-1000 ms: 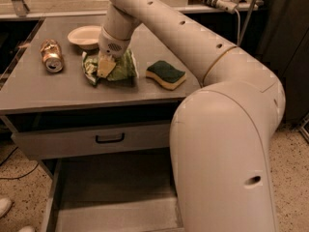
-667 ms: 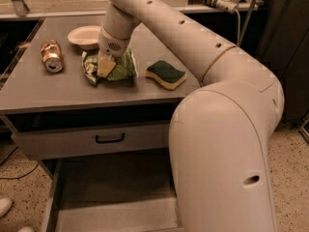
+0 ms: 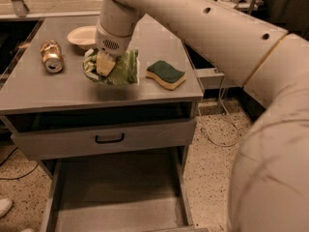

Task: Place green jalapeno chip bag into middle drawer

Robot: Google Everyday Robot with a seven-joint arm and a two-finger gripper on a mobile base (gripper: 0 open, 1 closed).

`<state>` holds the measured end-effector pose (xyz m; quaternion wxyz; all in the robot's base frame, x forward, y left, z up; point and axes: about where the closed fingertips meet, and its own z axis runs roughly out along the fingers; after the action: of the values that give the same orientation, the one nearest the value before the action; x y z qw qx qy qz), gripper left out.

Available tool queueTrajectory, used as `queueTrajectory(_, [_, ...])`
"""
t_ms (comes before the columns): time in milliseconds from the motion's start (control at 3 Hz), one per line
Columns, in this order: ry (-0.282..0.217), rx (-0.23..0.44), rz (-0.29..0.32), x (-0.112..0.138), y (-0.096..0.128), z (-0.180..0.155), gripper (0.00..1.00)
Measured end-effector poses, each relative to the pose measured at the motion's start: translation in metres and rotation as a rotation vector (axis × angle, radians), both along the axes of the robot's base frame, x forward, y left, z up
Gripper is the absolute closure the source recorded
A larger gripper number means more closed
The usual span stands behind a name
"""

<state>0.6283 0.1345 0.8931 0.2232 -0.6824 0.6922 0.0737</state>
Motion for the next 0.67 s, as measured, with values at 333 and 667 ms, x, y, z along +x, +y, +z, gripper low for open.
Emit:
queueTrajectory(333, [-0.001,-0.028,-0.104,-0.0569,-0.0085,0.0237,1.0])
queueTrajectory(667, [0.004,-0.032,-0.099,-0.0607,-0.0095,0.0231,1.0])
